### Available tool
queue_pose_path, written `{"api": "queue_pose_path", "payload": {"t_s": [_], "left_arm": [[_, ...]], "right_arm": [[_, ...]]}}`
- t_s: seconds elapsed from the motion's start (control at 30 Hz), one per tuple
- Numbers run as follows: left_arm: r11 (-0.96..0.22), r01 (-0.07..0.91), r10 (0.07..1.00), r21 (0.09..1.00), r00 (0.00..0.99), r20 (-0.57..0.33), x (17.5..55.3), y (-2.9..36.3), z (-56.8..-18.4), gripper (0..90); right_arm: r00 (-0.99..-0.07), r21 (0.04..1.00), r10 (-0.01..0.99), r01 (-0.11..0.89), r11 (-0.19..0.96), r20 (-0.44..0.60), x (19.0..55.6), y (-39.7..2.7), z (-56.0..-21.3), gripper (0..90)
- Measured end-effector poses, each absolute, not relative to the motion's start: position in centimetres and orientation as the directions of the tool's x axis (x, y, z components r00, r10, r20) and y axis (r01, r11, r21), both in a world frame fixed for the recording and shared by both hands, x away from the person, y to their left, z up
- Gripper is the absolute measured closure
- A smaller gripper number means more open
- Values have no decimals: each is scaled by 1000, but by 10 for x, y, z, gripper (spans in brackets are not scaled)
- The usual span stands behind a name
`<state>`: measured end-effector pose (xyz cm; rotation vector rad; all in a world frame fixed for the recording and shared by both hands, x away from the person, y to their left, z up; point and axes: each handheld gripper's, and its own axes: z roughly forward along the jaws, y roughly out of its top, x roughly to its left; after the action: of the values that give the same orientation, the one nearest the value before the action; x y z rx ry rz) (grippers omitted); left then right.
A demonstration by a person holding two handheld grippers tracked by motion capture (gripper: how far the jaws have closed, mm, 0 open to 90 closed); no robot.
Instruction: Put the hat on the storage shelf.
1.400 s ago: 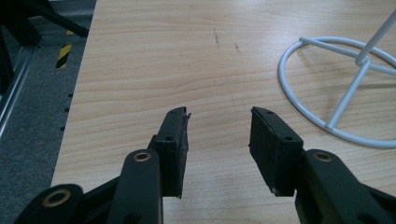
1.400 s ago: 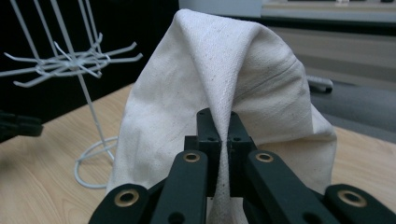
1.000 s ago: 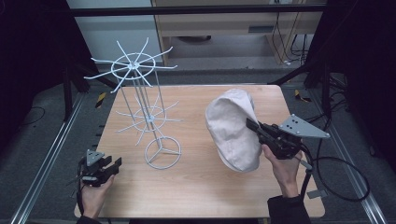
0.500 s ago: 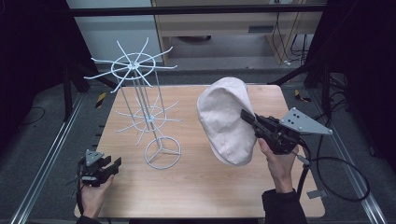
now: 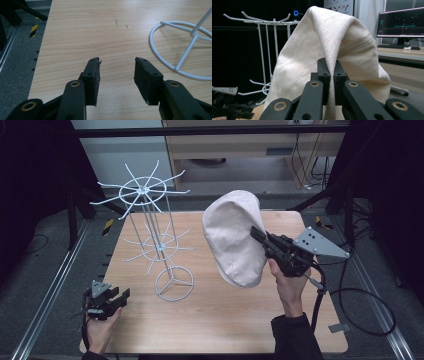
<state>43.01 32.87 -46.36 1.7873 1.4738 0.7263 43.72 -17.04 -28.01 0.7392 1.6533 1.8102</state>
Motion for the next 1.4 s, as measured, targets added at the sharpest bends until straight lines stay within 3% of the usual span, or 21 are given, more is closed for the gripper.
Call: {"api": "queue_pose_path", "payload": {"t_s": [0.73,1.4], "left_arm": [[-108,586,981,803,196,-11,430,329,-463,551],[-107,583,980,805,197,-13,429,330,-463,551]], "right_arm": [[-668,978,744,-155,-136,-2,438,-155,-238,888],[-716,970,698,-161,-182,12,456,-116,-215,888]]}}
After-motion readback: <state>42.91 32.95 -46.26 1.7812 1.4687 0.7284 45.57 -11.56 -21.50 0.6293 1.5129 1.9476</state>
